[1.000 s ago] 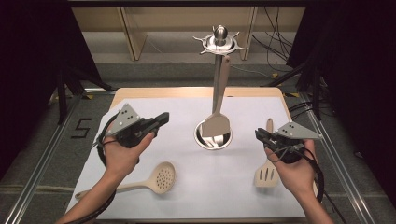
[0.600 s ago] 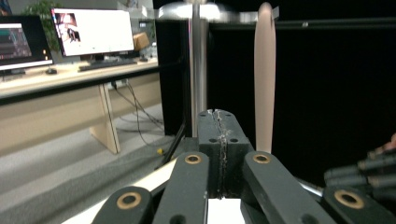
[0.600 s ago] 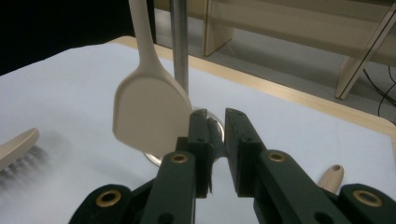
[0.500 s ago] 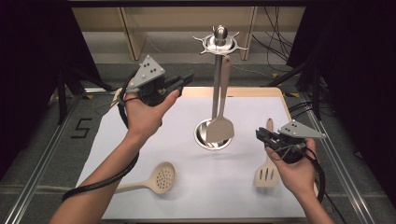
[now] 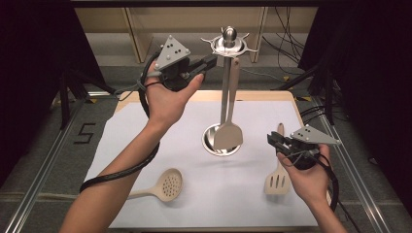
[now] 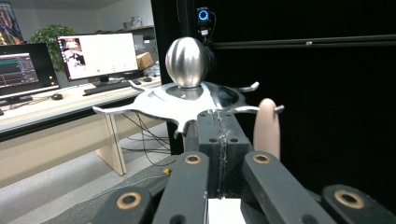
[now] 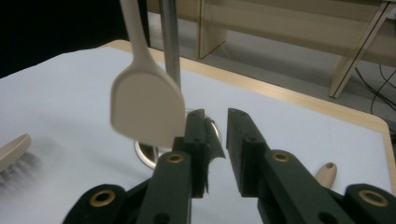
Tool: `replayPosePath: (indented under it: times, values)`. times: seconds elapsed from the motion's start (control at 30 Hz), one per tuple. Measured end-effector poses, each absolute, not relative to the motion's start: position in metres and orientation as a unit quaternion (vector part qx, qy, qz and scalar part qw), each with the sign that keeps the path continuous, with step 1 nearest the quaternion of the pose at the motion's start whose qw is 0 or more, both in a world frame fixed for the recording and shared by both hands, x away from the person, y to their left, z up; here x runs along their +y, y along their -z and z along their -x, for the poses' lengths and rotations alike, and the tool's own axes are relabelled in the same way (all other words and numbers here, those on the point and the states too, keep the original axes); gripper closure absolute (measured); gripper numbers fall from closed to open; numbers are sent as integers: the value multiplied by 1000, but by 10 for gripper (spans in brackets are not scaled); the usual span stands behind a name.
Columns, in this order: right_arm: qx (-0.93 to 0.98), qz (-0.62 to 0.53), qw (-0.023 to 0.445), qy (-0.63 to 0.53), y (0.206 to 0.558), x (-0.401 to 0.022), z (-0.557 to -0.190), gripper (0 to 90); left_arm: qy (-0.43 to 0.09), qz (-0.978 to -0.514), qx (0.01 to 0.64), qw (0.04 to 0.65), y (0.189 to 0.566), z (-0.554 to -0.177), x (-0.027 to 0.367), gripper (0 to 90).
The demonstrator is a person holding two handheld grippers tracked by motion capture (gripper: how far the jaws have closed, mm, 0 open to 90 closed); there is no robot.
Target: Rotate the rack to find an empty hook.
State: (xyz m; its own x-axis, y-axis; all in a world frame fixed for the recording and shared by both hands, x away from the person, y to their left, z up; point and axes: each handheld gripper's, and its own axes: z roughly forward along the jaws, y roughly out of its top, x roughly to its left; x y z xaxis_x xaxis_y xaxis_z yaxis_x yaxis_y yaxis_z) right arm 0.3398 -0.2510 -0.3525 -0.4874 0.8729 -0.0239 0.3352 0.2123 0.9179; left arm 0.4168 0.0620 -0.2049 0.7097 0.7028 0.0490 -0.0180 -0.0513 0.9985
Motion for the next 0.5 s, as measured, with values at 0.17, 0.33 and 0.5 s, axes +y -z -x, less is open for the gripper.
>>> replayPosePath:
  times: [0.17, 0.33, 0.5]
  values:
    - [725, -424, 278, -467, 354, -251, -341, 783, -283, -665, 264, 639, 202, -423, 61, 889]
    - [724, -425, 281, -466, 353, -251, -340, 784, -282, -660, 267, 643, 201, -425, 63, 889]
    - [724, -418, 289, -467, 353, -252, -341, 783, -285, -656, 271, 644, 200, -426, 64, 890]
